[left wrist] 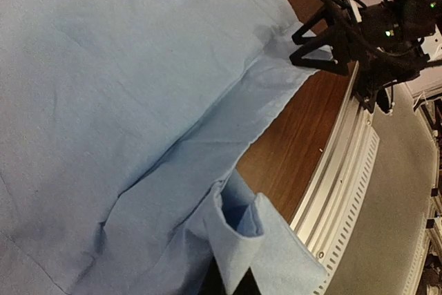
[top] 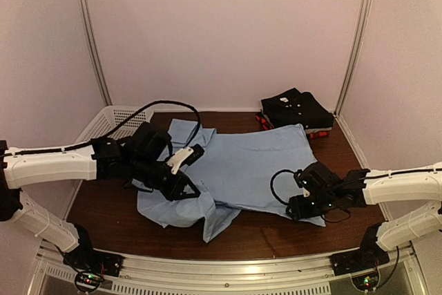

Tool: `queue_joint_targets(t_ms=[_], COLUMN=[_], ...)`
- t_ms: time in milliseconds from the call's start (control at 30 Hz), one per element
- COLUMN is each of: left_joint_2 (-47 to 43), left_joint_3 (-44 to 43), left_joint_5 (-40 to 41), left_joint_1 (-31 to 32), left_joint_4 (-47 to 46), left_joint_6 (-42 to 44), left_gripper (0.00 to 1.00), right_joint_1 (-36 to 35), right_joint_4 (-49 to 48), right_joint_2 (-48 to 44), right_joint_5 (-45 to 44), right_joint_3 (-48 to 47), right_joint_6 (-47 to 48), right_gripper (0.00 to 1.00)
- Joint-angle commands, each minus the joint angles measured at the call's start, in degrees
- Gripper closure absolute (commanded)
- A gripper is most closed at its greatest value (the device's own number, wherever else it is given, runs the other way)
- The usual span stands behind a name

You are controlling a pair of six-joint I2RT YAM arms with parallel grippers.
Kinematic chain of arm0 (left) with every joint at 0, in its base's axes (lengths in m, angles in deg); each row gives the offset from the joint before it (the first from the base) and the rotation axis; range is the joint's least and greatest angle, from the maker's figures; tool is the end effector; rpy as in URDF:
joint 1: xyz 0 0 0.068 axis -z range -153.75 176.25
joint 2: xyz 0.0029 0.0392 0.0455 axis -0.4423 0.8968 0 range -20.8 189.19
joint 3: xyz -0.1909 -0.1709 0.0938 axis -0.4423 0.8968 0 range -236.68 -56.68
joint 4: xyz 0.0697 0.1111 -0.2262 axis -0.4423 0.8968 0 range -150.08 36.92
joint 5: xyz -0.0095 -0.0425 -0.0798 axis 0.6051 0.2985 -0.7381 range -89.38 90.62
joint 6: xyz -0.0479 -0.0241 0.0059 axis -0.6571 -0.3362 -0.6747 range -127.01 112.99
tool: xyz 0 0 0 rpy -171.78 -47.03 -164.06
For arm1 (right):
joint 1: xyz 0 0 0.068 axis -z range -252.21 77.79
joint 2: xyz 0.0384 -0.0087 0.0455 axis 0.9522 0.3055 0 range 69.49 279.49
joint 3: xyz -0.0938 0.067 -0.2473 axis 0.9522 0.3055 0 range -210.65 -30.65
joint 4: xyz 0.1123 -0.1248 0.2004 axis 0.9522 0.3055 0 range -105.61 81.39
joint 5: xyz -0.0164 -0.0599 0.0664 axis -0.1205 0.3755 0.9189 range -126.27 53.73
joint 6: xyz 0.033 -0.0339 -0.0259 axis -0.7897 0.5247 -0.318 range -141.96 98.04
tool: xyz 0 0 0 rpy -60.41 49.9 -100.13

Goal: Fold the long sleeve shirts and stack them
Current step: Pick up the sleeve from the center of the board, then pass from the left arm to the right

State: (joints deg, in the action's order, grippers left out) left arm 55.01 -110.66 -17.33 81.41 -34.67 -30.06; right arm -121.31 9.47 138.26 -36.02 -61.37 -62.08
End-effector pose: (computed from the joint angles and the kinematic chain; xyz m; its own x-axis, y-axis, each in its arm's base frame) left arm 0.1498 -0.2346 0.2548 -0.7385 0.4090 -0.5360 0.6642 0.5779 -0.4742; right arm 0.1334 0.1541 0.1581 -0.9345 -0.0948 -0.3431 -0.2027 0.9340 0.2941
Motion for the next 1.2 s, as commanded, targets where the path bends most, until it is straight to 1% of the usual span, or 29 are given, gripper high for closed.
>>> queue_joint_targets(t_ms=[0, 100, 200, 400, 533, 667, 867, 967, 1067, 1167], left_joint_2=[3.0, 6.9, 9.4, 12.2, 12.4, 11.8, 10.7, 10.5, 10.1, 10.0], left_joint_3=[1.9, 1.3, 1.4, 1.8, 2.8, 4.0, 5.5, 5.8, 5.7, 5.4], left_joint_5=[-16.3, -18.5, -20.2, -22.6, -23.1, -22.7, -23.4, -23.4, -23.6, -23.8], left_joint_1=[-5.7, -6.6, -7.1, -8.3, -9.4, -10.3, -10.4, -10.5, -10.5, -10.5], left_joint_4=[-9.6, -10.9, -12.6, -15.9, -18.1, -19.2, -21.8, -22.1, -22.4, -22.1], left_joint_6=[-0.9, -1.5, -2.6, -6.0, -9.0, -11.5, -14.4, -15.1, -15.6, -15.7], left_gripper=[1.00, 1.00, 1.00, 1.00, 1.00, 1.00, 1.00, 1.00, 1.00, 1.00], right_joint_1=[-5.7, -10.8, -15.1, -23.8, -27.6, -30.4, -31.1, -31.1, -31.2, -31.5], right_joint_4=[-8.5, -14.6, -19.1, -30.4, -36.4, -37.0, -34.0, -31.4, -28.0, -24.3], right_joint_2=[-5.1, -6.3, -3.6, 9.9, 17.8, 24.4, 30.1, 32.7, 35.3, 37.2], right_joint_5=[3.3, 4.2, 4.2, 3.3, 3.7, 3.0, -0.6, -4.2, -8.3, -11.4], right_joint_3=[-2.9, -3.6, -5.1, -8.2, -10.9, -15.4, -20.9, -23.3, -25.8, -27.8], right_joint_6=[4.5, 6.1, 7.6, 9.2, 9.6, 9.8, 10.4, 9.4, 7.6, 6.5], right_gripper=[0.37, 0.35, 0.33, 0.30, 0.29, 0.28, 0.26, 0.25, 0.29, 0.37])
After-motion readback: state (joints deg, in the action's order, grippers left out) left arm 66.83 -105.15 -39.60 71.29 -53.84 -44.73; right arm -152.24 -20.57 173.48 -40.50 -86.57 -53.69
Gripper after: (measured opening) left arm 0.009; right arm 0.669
